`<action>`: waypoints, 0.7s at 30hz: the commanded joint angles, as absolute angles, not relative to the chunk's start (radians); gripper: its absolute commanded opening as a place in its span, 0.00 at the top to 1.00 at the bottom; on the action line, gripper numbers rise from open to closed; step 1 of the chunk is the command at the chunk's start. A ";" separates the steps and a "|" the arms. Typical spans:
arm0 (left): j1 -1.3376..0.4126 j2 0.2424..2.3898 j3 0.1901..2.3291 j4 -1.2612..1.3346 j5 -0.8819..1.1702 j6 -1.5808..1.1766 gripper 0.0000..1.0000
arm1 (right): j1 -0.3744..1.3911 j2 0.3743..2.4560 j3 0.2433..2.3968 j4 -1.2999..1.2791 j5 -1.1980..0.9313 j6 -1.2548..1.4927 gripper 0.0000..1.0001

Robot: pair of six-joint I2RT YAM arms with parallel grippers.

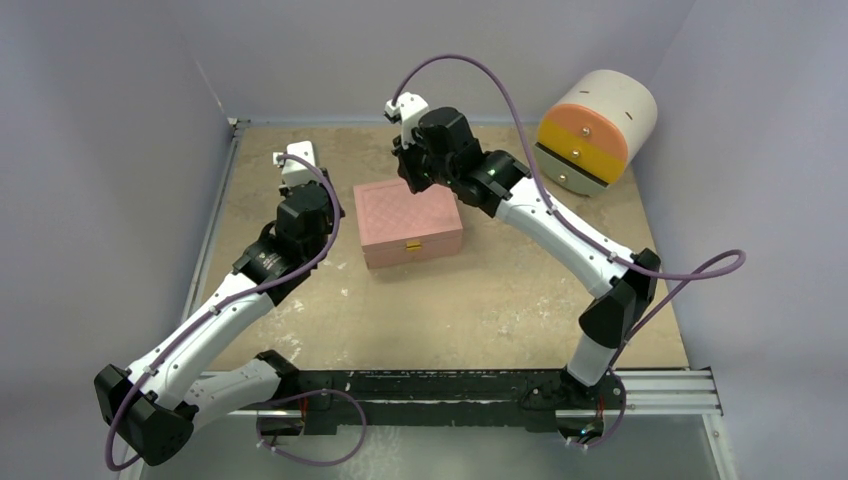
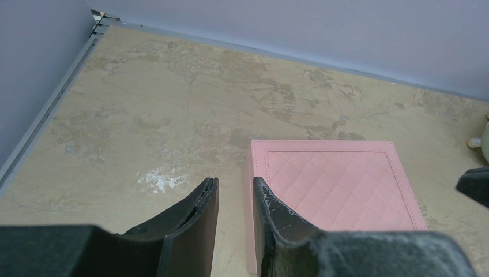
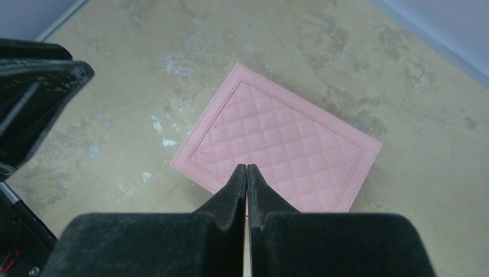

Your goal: Organize the mixed jewelry

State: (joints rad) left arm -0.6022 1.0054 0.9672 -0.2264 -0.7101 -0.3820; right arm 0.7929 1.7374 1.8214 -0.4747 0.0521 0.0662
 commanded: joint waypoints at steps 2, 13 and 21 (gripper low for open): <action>-0.595 0.987 0.990 -0.207 -0.715 -0.382 0.73 | 0.809 1.689 1.906 -0.479 0.143 0.016 1.00; -0.595 0.984 0.989 -0.206 -0.712 -0.383 0.73 | 0.814 1.695 1.706 -0.388 0.115 0.075 1.00; -0.595 0.974 0.990 -0.207 -0.713 -0.383 0.73 | 0.814 1.856 1.052 -0.081 -0.031 0.380 1.00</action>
State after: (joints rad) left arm -0.6022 1.0019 0.9672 -0.2272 -0.7101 -0.3820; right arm 0.8070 1.7275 1.3052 -0.2085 0.0540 0.1837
